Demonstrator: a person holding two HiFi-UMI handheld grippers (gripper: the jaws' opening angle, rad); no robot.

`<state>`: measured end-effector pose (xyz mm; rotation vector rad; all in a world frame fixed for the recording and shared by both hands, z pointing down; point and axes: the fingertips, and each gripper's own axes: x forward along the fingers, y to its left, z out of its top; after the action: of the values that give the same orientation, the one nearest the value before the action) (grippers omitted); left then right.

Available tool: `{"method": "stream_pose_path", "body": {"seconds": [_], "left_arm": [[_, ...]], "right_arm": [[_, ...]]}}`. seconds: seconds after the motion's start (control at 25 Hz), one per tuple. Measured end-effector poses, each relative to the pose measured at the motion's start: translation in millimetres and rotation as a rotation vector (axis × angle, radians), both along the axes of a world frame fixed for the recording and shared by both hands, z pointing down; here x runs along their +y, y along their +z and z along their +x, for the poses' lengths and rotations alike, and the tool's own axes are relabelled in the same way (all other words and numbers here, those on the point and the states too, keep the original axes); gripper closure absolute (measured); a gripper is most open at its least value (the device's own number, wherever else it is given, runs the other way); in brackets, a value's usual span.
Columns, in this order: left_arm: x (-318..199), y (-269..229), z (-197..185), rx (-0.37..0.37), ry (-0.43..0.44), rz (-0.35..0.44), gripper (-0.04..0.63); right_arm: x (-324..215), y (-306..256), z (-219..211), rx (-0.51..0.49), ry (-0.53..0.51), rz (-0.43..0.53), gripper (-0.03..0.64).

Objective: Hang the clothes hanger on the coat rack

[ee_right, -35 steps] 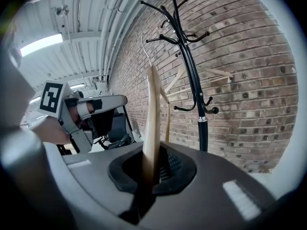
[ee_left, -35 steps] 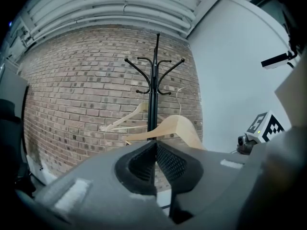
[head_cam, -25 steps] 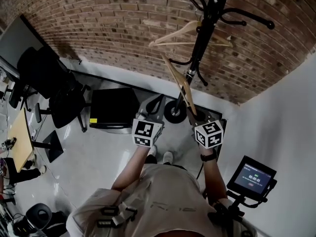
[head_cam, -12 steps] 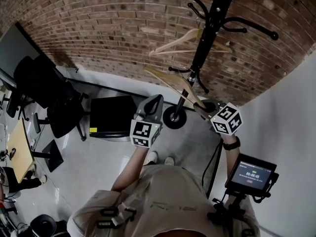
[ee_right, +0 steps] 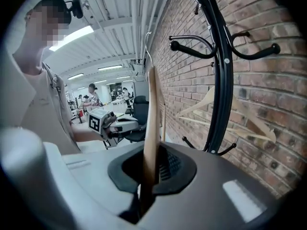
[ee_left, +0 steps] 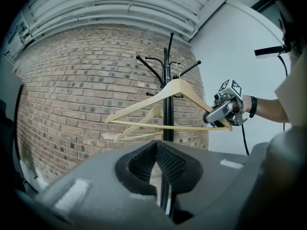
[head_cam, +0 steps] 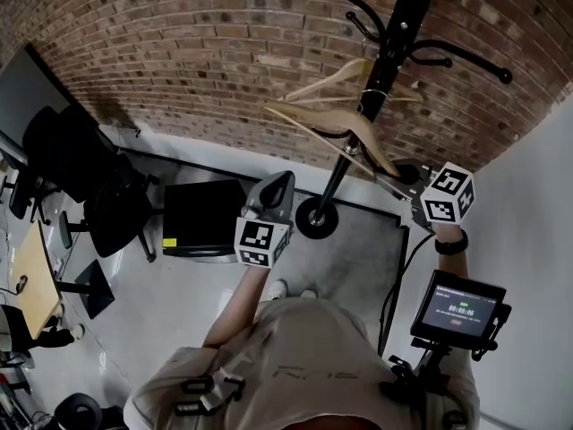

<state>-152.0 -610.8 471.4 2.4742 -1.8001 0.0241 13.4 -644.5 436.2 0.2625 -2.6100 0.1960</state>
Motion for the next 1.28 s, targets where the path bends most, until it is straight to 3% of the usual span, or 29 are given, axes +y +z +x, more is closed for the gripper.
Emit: {"method": "stream_pose_path", "body": {"seconds": [0.24, 0.52, 0.8, 0.92, 1.04, 1.28], "left_arm": [[-6.1, -9.6, -2.4, 0.016, -0.006, 0.04, 0.595], [-11.0, -10.5, -6.3, 0.01, 0.002, 0.032, 0.595], [-12.6, -18.5, -3.1, 0.019, 0.035, 0.048, 0.595], [-15.4, -14.4, -1.2, 0.024, 0.05, 0.038, 0.595], [-16.8, -10.8, 3.0, 0.037, 0.071, 0.027, 0.595], [-12.5, -4.3, 10.6, 0.037, 0.107, 0.034, 0.595]], "right_arm": [[-25.6, -18.9, 5.8, 0.016, -0.006, -0.001, 0.607], [-36.3, -2.5, 9.9, -0.003, -0.015, -0.104, 0.607], [-37.2, 21.8, 12.3, -0.031, 0.05, -0.194, 0.606], [-46.7, 26.6, 14.9, -0.041, 0.101, -0.142, 0.606], [-58.3, 31.1, 20.8, -0.024, 0.16, -0.072, 0.525], [-65.1, 40.4, 51.1, -0.006, 0.329, 0.002, 0.455]]}}
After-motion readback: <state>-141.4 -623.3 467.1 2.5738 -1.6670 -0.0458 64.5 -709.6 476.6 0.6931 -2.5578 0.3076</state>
